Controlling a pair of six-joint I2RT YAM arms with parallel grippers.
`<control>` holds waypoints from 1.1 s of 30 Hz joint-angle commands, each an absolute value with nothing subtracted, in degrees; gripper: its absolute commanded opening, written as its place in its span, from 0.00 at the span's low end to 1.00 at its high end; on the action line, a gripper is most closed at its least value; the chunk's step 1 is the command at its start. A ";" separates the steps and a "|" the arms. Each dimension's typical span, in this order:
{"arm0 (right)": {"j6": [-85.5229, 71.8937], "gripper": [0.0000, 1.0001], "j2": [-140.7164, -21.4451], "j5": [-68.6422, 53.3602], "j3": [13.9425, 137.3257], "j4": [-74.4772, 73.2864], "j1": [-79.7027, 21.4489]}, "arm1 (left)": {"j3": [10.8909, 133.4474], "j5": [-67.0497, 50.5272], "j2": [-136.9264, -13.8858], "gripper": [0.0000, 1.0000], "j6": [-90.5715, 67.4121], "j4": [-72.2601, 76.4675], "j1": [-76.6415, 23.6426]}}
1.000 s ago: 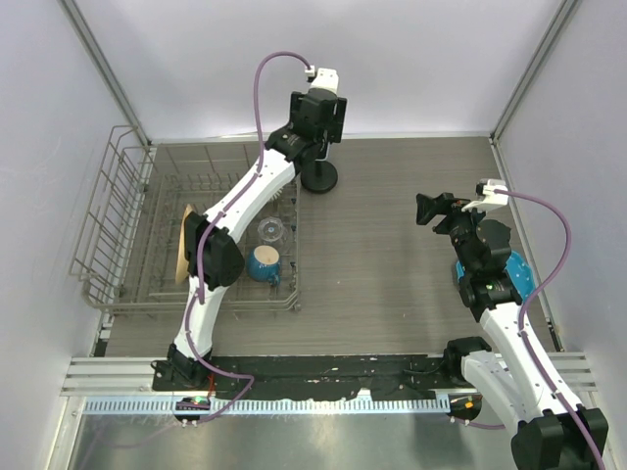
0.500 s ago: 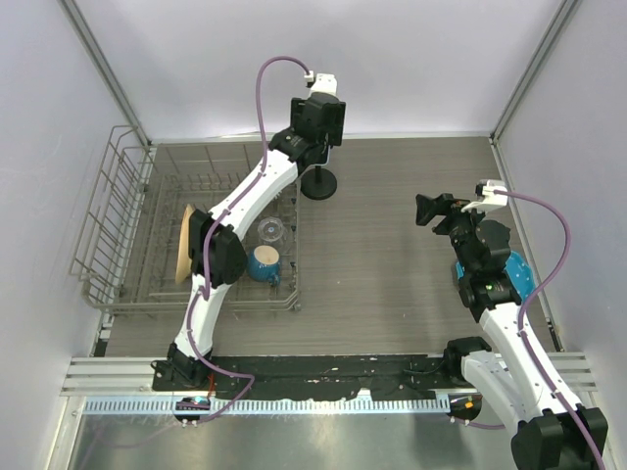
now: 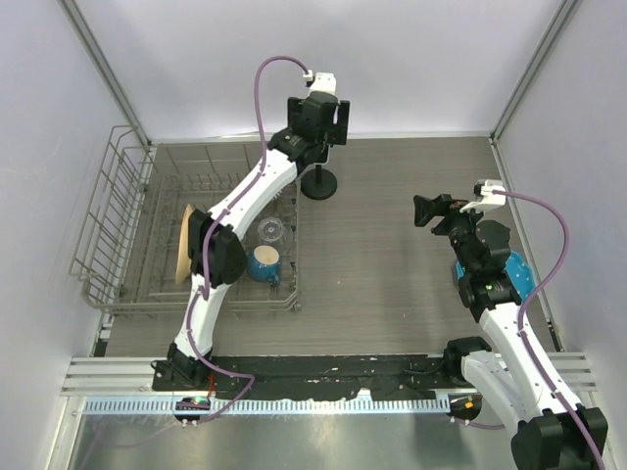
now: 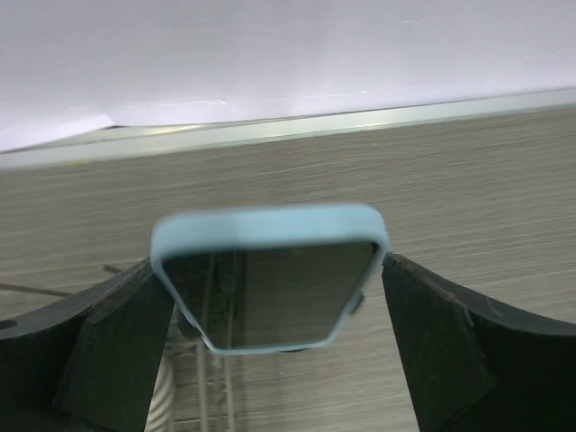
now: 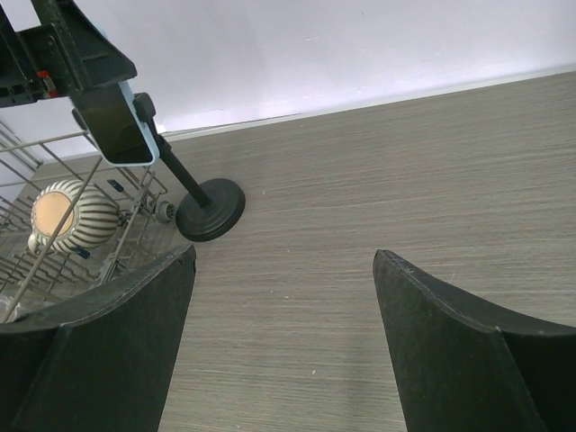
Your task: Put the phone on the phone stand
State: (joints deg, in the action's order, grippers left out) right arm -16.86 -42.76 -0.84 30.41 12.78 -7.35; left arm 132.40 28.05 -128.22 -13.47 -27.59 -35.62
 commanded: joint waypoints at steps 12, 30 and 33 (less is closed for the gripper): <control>-17.31 0.85 -42.80 -2.11 31.99 14.24 -7.47 | 113.51 21.88 -103.23 1.00 -22.75 -20.22 -35.51; -22.76 0.94 -40.44 13.98 57.83 -24.78 -7.47 | 74.00 23.99 -40.89 0.99 -28.92 -24.15 -35.33; -23.11 0.98 -33.15 13.88 59.41 -25.49 -7.38 | 75.58 25.49 -33.61 0.97 -29.27 -26.27 -35.33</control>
State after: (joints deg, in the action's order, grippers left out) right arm -21.85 -40.99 12.10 55.22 -21.02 -7.35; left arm 73.78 22.72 -41.08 -28.27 -23.31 -35.62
